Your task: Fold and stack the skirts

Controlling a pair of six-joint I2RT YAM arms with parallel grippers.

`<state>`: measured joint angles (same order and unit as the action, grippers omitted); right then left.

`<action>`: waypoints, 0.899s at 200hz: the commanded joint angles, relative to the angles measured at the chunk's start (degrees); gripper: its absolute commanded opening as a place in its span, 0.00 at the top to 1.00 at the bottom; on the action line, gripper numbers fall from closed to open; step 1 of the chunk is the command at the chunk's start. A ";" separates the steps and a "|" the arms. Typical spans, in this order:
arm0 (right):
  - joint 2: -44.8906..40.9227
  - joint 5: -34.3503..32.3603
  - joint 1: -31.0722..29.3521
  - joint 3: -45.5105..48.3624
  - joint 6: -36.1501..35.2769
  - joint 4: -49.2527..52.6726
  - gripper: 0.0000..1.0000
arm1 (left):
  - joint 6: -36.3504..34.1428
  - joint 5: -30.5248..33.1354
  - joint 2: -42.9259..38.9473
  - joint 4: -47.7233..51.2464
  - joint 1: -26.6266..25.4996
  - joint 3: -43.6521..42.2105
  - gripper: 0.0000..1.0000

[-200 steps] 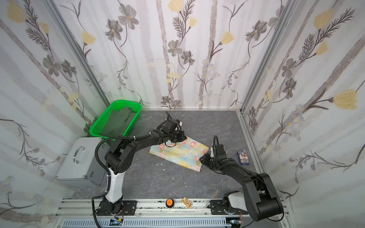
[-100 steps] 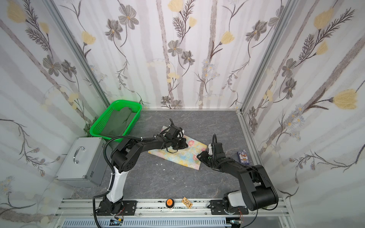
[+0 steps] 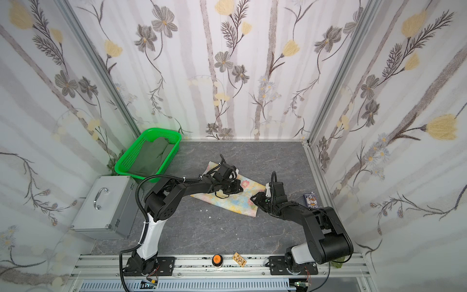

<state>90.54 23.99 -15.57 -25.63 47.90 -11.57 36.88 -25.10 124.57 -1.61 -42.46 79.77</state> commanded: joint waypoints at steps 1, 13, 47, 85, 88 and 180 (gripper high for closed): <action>-1.07 -2.19 -0.06 0.31 -0.23 3.93 0.52 | 0.14 -0.54 -1.14 0.02 -0.09 0.98 0.99; -1.29 -1.82 0.02 0.66 -0.01 3.34 0.52 | -0.05 -0.27 -1.04 0.11 -0.03 0.93 0.98; -2.47 -0.49 0.02 2.06 1.98 -2.20 0.51 | 0.13 -0.85 -0.25 0.02 -0.08 -0.50 1.00; -0.81 0.57 -0.07 0.42 2.66 -5.76 0.51 | -0.28 -0.80 -0.30 0.02 -0.16 -1.28 1.00; -0.54 0.63 -0.07 0.28 2.71 -5.89 0.51 | -0.32 -0.80 -0.21 0.02 -0.17 -1.28 1.00; -1.84 2.86 -2.18 0.58 5.29 -13.59 0.53 | -0.23 -1.01 0.77 0.02 -0.70 -1.37 1.00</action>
<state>92.16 26.28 -17.58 -24.73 52.27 -21.63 36.84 -25.80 124.77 -3.05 -43.00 78.72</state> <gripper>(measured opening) 0.475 0.050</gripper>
